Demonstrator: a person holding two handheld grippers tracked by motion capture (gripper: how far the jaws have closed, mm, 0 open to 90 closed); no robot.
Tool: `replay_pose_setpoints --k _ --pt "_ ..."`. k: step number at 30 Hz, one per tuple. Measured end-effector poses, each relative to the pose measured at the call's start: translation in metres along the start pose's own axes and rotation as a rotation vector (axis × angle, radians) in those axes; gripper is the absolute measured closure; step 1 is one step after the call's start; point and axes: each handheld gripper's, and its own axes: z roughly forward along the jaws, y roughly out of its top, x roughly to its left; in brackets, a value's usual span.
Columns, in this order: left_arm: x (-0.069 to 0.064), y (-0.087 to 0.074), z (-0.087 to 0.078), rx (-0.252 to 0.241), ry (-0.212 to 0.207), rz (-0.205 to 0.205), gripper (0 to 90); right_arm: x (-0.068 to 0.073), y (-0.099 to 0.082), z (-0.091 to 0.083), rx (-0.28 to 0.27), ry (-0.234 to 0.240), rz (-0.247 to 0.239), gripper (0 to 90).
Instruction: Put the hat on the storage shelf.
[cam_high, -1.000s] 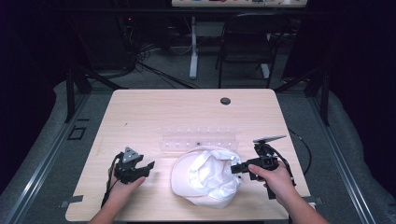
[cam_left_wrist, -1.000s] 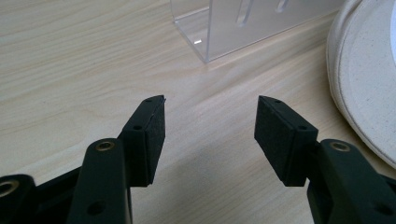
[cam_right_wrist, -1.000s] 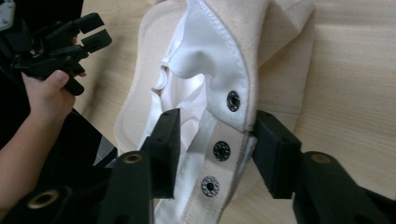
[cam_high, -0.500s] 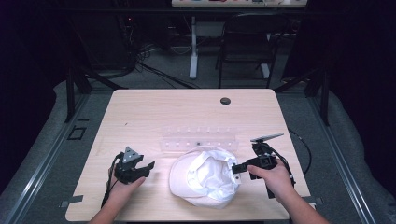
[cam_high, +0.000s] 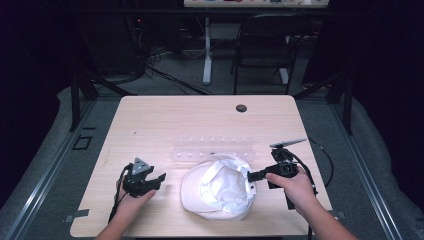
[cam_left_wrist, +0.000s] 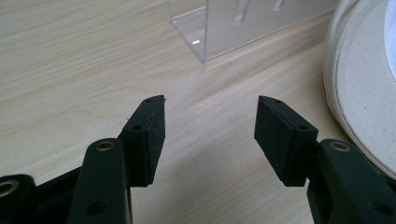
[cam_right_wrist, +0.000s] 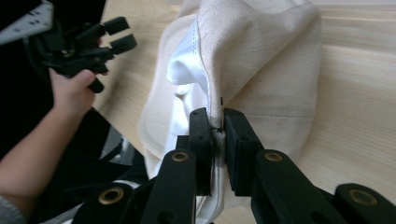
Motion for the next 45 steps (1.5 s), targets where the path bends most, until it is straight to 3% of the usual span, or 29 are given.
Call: replay_pose_setpoints --k 13,20,30,37,45 --pt "-0.001 0.000 0.000 0.003 -0.001 0.003 43.5 0.006 0.006 -0.008 -0.059 0.118 0.003 82.9" --pt "-0.001 0.000 0.000 0.002 -0.003 0.005 43.5 0.017 0.011 -0.013 -0.100 0.203 0.001 82.9" --pt "-0.001 0.000 0.000 0.001 -0.004 0.005 43.5 0.026 0.017 -0.006 -0.136 0.347 0.029 82.9" --pt "-0.002 0.000 0.000 0.000 -0.005 0.008 43.5 0.032 0.020 -0.004 -0.155 0.418 0.047 83.0" --pt "-0.003 0.000 0.000 -0.002 -0.006 0.008 43.5 0.046 0.027 -0.003 -0.187 0.486 0.026 83.0"
